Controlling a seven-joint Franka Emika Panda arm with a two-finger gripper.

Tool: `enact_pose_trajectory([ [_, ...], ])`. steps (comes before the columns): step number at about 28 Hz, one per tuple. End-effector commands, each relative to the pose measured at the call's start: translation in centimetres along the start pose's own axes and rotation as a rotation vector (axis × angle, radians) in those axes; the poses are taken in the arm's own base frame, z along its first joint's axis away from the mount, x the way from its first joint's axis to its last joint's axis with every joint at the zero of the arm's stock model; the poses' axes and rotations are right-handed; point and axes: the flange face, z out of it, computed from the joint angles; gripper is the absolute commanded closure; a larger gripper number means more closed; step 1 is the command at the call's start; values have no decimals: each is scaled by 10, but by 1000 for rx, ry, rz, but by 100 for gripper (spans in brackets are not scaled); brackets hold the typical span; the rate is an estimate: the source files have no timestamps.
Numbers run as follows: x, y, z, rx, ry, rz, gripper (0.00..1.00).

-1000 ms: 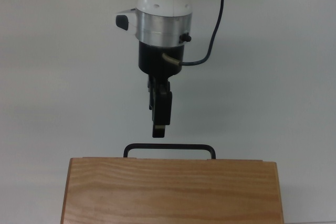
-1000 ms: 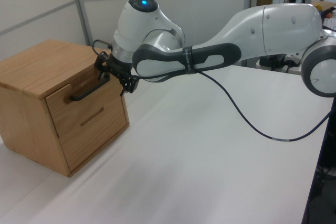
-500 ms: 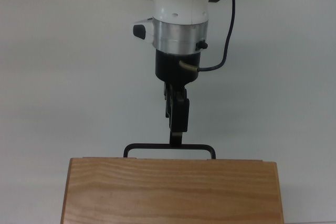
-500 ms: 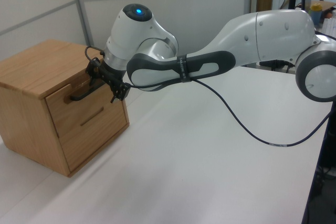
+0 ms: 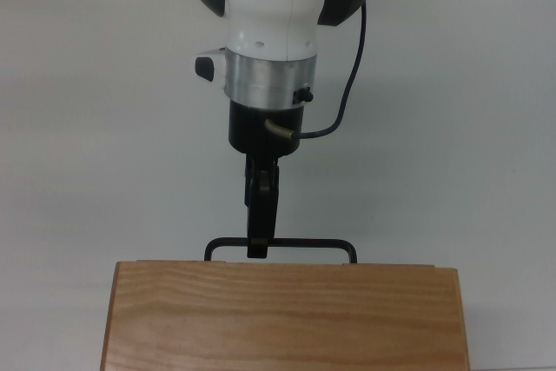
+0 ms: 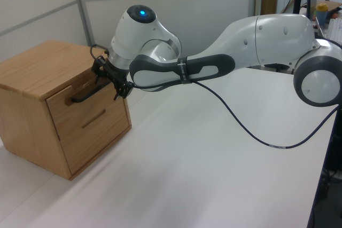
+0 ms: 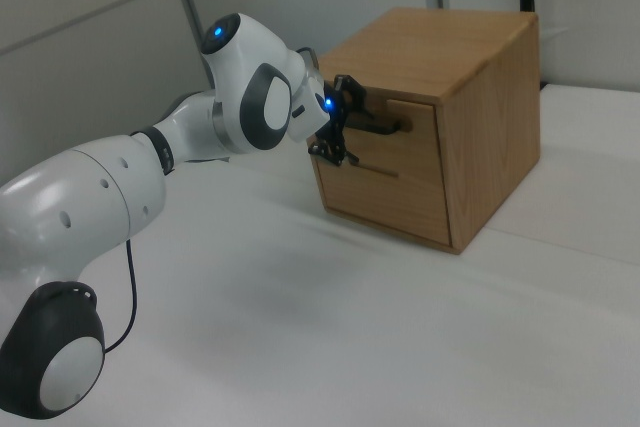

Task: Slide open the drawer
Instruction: 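Lower the gripper onto the black handle and close it, then pull the handle outward, sliding the upper drawer out of the cabinet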

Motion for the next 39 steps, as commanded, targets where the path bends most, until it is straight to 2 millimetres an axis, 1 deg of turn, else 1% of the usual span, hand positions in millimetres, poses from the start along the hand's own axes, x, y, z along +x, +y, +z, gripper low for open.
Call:
enact_pose_trajectory([
  [1,3,-1,9,14,27,12,44],
  [3,3,-1,9,14,29,12,55],
  [4,4,0,13,9,30,11,68],
  [5,4,1,14,8,31,10,73],
  [8,4,1,14,5,31,7,85],
  [9,3,1,13,5,36,0,91],
  [12,1,1,12,8,40,-10,97],
  [14,-1,0,6,10,38,-9,100],
  [16,-2,-3,-1,15,39,-9,100],
  [18,-2,-1,-3,11,39,-11,100],
  [19,-3,-1,-10,12,39,-11,100],
  [23,-4,0,-17,12,38,-15,100],
  [25,-3,-2,-25,19,36,-10,100],
  [28,-3,-4,-31,25,37,-14,100],
  [29,-5,1,-31,12,39,-21,100],
  [32,-5,4,-37,8,42,-27,100],
  [36,-9,14,-37,-15,44,-37,100],
  [38,-7,16,-39,-21,44,-33,86],
  [39,-6,17,-39,-23,44,-32,85],
])
